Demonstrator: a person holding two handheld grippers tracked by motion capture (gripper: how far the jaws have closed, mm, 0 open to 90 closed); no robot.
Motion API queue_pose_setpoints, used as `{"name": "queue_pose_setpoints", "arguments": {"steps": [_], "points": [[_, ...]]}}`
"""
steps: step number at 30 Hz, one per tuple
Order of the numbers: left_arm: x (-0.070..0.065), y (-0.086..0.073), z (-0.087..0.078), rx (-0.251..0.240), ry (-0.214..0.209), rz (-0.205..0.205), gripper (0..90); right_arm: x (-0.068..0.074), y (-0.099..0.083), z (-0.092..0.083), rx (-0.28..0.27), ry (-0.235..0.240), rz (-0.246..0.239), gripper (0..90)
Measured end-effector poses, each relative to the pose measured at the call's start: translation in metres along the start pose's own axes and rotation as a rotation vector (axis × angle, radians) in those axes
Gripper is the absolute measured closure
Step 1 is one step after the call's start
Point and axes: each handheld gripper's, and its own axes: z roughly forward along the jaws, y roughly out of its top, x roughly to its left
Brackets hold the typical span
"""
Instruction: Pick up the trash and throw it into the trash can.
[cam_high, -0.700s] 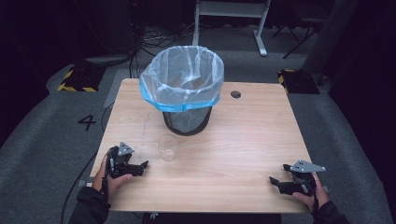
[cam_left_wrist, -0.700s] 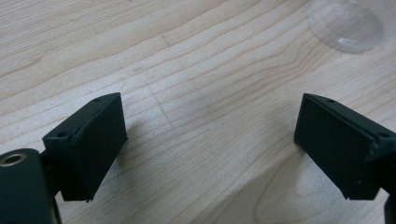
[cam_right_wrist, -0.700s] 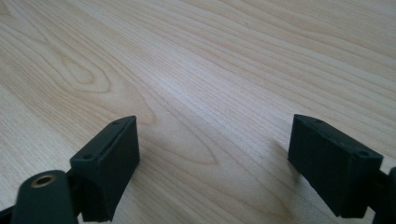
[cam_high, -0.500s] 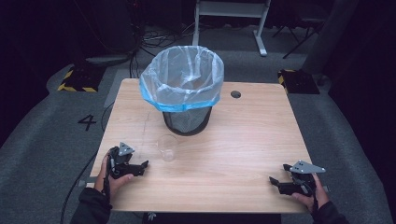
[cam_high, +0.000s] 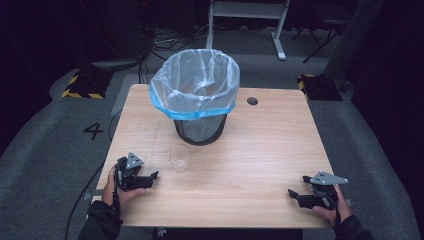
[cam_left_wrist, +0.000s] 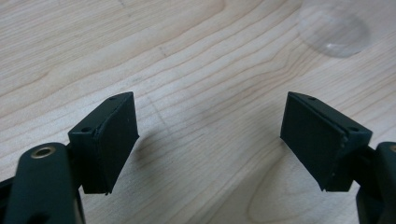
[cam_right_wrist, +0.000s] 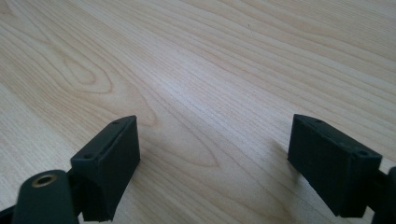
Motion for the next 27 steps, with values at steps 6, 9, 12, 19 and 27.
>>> {"name": "queue_pose_setpoints", "arguments": {"steps": [6, 9, 12, 19, 27], "points": [[-0.012, 0.006, -0.006, -0.014, -0.028, 0.049, 20.1, -0.001, 0.000, 0.000, -0.001, 0.003, -0.004, 16.8], [-0.019, 0.012, -0.010, -0.038, -0.045, 0.072, 20.1, 0.000, 0.000, 0.000, -0.002, 0.003, -0.001, 17.1], [-0.023, 0.014, -0.011, -0.042, -0.055, 0.087, 20.1, 0.000, 0.000, 0.000, 0.000, 0.004, 0.001, 17.3], [-0.038, 0.024, -0.014, -0.063, -0.074, 0.132, 20.5, 0.000, 0.000, 0.000, -0.001, 0.003, -0.002, 17.3], [-0.046, 0.031, -0.021, -0.092, -0.074, 0.158, 20.8, 0.000, 0.000, 0.000, 0.001, 0.008, 0.002, 17.3]]}}
